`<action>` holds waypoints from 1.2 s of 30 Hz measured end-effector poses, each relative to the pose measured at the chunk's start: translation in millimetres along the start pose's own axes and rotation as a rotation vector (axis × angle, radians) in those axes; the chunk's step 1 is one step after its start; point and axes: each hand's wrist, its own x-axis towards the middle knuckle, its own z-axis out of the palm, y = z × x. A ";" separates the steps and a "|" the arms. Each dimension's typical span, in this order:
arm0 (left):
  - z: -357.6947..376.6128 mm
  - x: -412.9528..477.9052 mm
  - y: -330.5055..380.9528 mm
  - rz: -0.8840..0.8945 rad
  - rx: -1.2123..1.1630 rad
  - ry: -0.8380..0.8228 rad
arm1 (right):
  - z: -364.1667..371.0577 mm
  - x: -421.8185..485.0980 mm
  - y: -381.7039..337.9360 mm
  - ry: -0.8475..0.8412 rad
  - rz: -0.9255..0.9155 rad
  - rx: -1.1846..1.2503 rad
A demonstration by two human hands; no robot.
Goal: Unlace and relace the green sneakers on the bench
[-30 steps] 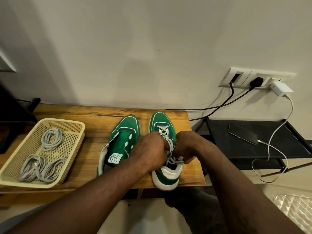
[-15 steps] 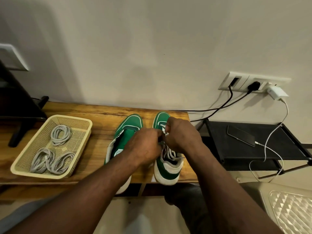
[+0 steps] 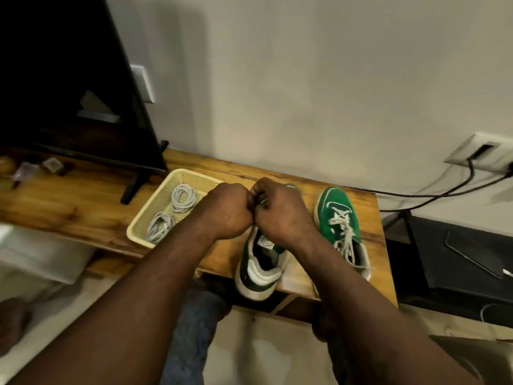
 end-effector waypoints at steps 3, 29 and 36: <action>-11.4 -5.1 -35.1 -0.082 -0.071 -0.022 | 26.0 7.6 -17.5 -0.076 -0.092 -0.041; 16.3 55.5 -98.4 -0.358 0.199 0.000 | 90.0 44.7 -27.9 -0.220 -0.220 -0.455; -3.9 44.0 -61.7 -0.208 0.202 0.395 | 60.0 41.3 -22.6 -0.121 -0.178 -0.360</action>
